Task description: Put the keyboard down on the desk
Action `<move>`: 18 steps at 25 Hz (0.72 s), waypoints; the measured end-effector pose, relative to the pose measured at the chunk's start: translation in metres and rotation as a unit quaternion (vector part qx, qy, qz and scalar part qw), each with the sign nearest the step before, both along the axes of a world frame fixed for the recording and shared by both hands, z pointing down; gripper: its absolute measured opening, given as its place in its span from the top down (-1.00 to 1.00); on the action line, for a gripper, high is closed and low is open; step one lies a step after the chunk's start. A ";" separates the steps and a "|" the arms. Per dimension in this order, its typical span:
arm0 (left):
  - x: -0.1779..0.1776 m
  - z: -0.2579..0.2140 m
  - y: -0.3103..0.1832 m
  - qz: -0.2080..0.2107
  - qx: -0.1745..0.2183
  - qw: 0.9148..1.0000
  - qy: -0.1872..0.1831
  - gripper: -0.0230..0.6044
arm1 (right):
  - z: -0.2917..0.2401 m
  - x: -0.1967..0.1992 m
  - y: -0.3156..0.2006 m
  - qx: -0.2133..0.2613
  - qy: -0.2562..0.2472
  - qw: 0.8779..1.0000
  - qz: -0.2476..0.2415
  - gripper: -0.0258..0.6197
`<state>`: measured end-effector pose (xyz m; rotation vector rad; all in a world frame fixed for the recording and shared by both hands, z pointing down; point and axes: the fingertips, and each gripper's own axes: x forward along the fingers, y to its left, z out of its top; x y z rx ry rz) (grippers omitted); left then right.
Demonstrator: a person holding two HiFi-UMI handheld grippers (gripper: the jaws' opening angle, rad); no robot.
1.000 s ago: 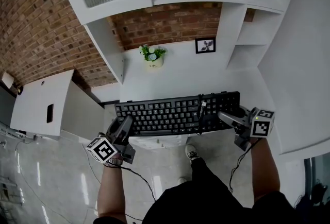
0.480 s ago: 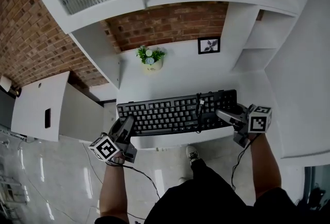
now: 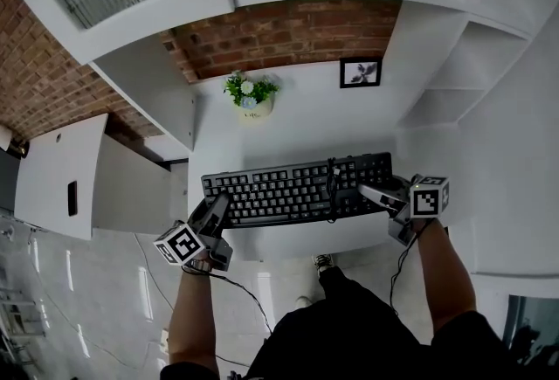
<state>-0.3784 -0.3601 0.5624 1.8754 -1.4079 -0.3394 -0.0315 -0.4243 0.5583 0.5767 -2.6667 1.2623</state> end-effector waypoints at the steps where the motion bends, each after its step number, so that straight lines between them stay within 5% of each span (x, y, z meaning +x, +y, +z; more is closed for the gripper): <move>1: 0.001 0.005 -0.002 0.004 -0.005 1.000 0.007 0.09 | 0.005 -0.002 -0.003 -0.007 0.002 1.000 0.000 0.20; 18: -0.007 0.092 -0.038 -0.002 -0.110 0.994 0.028 0.08 | 0.091 -0.013 -0.041 -0.120 0.036 0.992 0.004 0.17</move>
